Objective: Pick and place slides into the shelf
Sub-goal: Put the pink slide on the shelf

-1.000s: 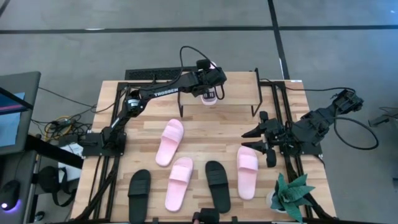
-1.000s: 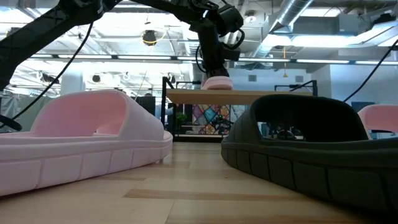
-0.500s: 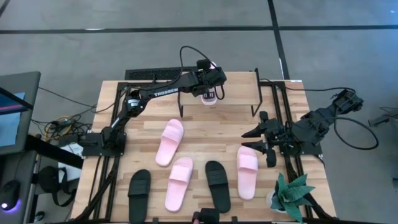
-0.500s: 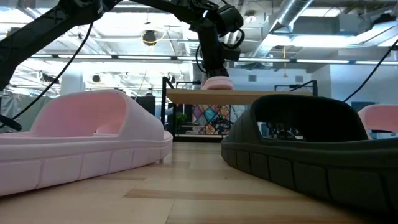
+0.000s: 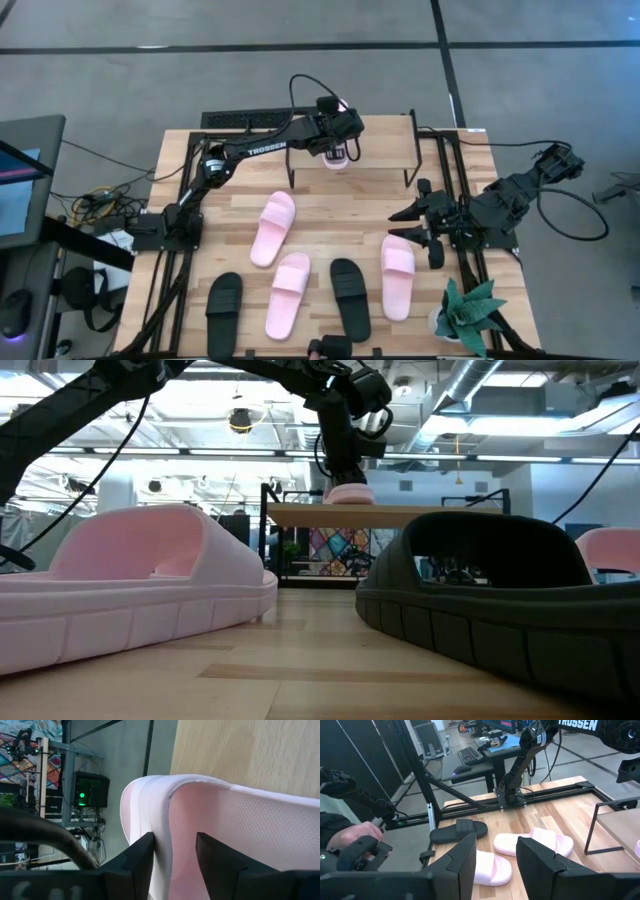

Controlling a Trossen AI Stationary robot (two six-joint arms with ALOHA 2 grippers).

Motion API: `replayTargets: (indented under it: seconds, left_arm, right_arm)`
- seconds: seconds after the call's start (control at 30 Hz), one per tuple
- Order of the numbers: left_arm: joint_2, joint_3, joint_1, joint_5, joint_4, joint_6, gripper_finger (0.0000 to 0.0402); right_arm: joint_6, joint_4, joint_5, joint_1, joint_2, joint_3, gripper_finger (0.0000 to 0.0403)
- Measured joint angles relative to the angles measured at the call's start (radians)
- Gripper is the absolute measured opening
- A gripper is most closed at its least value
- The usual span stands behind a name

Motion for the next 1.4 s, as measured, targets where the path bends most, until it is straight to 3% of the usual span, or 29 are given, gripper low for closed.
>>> replayTargets:
  seconds: [0.37, 0.8, 1.4]
  left_arm:
    - [-0.001, 0.002, -0.001, 0.007, -0.038, -0.010, 0.0139]
    - [-0.001, 0.095, 0.002, 0.051, -0.112, -0.004, 0.0139]
    - [-0.001, 0.097, -0.009, 0.079, -0.169, -0.018, 0.0139]
  right_arm:
    - [0.000, 0.000, 0.000, 0.000, 0.000, 0.000, 0.0127]
    - [0.000, 0.000, 0.000, 0.000, 0.000, 0.000, 0.0127]
    - [0.010, 0.000, 0.000, 0.017, 0.003, 0.000, 0.0127]
